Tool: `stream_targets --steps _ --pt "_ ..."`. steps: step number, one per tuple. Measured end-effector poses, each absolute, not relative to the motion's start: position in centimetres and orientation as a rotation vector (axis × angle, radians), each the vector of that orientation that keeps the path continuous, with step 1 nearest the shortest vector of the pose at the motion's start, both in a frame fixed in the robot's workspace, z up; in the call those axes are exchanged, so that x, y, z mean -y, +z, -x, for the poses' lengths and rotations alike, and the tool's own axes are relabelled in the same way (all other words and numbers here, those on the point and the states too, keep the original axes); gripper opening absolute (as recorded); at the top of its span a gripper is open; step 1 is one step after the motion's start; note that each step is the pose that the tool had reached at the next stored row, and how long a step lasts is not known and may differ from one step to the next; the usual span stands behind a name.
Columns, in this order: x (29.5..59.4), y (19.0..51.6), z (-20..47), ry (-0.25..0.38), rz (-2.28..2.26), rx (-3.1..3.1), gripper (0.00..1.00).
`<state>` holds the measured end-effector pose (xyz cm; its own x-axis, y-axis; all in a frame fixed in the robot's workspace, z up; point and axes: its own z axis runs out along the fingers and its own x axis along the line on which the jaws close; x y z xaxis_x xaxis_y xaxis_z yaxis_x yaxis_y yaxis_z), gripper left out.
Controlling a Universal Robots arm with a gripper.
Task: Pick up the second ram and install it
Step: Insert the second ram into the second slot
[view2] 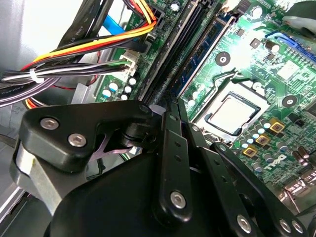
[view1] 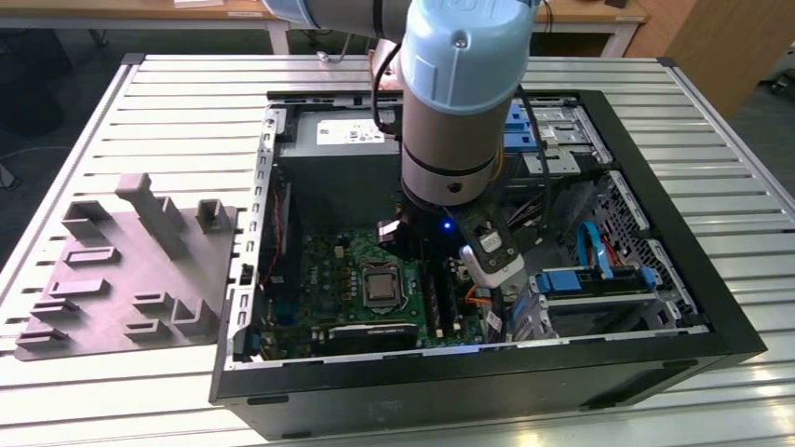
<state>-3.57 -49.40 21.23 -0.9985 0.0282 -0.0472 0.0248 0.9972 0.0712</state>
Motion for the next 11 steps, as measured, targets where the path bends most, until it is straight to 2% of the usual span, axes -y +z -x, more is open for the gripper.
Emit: stream_targets --steps 10,11 --pt "49.40 21.16 3.58 0.110 -0.041 -3.091 0.13" --pt "49.40 21.16 3.58 0.110 -0.041 -3.091 0.19"
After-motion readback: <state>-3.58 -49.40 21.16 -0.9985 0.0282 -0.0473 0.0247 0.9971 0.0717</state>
